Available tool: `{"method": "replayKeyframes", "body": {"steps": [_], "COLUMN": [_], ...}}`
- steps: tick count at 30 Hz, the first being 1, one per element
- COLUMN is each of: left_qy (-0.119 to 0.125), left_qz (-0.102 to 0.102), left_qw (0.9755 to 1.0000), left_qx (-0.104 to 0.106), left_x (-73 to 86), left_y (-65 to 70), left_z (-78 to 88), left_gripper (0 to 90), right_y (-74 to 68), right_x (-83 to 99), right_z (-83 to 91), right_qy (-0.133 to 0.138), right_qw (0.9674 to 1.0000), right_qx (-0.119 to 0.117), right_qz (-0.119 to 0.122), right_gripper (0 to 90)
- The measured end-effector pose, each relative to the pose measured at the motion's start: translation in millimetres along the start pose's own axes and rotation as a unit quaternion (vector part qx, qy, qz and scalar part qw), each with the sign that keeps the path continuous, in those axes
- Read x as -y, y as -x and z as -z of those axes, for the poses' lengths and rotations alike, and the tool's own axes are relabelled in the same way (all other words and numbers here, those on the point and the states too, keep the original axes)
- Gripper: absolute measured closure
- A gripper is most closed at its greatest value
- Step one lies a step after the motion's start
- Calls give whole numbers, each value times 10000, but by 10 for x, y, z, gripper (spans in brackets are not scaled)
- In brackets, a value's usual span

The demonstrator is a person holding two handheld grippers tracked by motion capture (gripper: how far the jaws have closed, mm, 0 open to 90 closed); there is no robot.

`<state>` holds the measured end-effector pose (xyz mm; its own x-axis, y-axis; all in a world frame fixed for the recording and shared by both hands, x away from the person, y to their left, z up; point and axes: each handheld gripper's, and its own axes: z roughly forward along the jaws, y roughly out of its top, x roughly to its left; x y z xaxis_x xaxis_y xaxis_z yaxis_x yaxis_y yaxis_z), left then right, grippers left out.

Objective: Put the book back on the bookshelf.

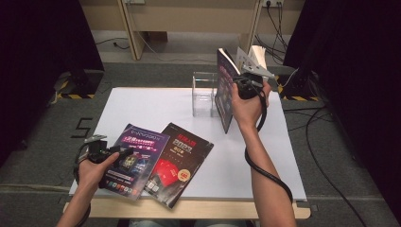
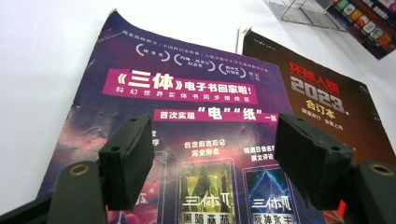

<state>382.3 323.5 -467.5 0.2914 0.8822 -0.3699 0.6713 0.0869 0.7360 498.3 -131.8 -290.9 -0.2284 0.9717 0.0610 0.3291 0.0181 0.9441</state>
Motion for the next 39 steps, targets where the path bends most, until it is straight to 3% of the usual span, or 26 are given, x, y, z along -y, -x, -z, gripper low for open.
{"method": "replayKeyframes", "body": {"steps": [13, 39], "left_qy": [16, 9], "left_qz": [26, 32], "left_qw": [10000, 10000], "left_qx": [2, -24], "left_x": [-5, -1], "left_y": [-19, -48], "left_z": [10, 16], "left_gripper": [274, 274], "right_y": [-32, 12], "right_x": [-103, 63], "right_z": [-219, -528], "right_qy": [150, 125], "right_qw": [9996, 9987], "right_qx": [234, 476], "right_qz": [-80, -141], "right_gripper": [844, 842]}}
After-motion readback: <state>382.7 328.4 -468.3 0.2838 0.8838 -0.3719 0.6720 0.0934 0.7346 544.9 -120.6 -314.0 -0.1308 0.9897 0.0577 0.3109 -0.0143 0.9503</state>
